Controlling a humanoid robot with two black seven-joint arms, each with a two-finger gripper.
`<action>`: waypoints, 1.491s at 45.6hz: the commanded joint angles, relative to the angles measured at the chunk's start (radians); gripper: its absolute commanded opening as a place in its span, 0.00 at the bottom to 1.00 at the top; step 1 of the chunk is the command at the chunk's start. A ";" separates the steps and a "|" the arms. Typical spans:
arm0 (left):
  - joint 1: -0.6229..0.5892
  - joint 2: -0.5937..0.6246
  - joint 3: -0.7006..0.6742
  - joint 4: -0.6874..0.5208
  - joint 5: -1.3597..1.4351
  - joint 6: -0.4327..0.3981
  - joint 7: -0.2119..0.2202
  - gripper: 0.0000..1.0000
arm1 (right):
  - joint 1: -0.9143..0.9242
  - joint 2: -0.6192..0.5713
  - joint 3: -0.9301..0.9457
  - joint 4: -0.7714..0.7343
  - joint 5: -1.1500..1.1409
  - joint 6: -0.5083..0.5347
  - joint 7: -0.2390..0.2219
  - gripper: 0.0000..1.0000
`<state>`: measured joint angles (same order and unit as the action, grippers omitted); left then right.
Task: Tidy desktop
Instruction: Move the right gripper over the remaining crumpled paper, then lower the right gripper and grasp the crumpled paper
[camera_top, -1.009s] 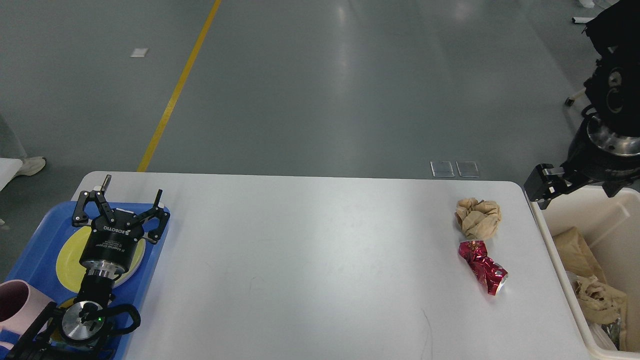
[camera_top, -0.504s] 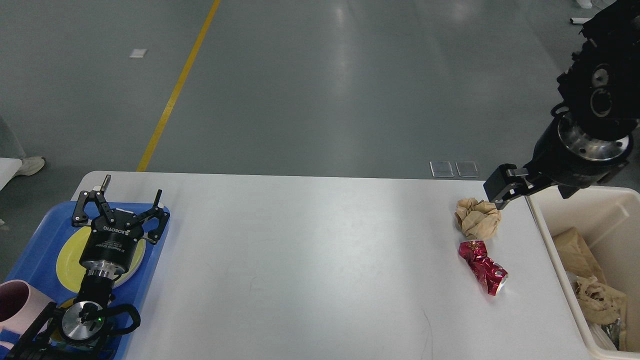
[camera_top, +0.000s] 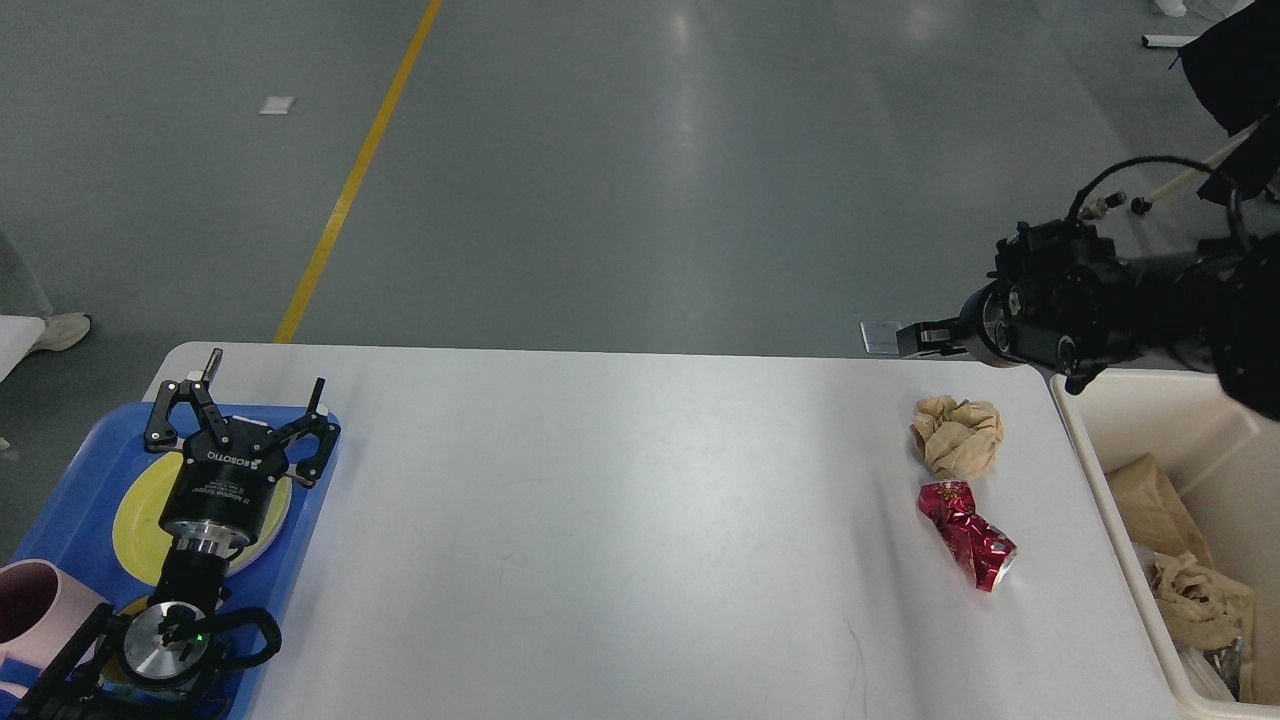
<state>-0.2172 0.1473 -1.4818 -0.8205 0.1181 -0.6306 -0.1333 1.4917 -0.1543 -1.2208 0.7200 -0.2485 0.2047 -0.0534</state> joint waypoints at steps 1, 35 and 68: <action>0.001 0.000 0.000 0.000 0.000 0.000 0.000 0.97 | -0.204 0.005 0.067 -0.214 0.005 -0.089 0.003 1.00; -0.001 0.000 0.000 0.001 0.000 0.002 0.000 0.97 | -0.637 0.082 0.313 -0.537 0.006 -0.335 0.007 0.96; 0.001 0.000 0.000 0.001 0.000 0.003 0.000 0.97 | -0.677 0.078 0.323 -0.547 0.008 -0.337 0.004 0.00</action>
<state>-0.2169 0.1473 -1.4818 -0.8193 0.1172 -0.6274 -0.1335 0.8162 -0.0754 -0.8991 0.1703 -0.2411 -0.1336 -0.0476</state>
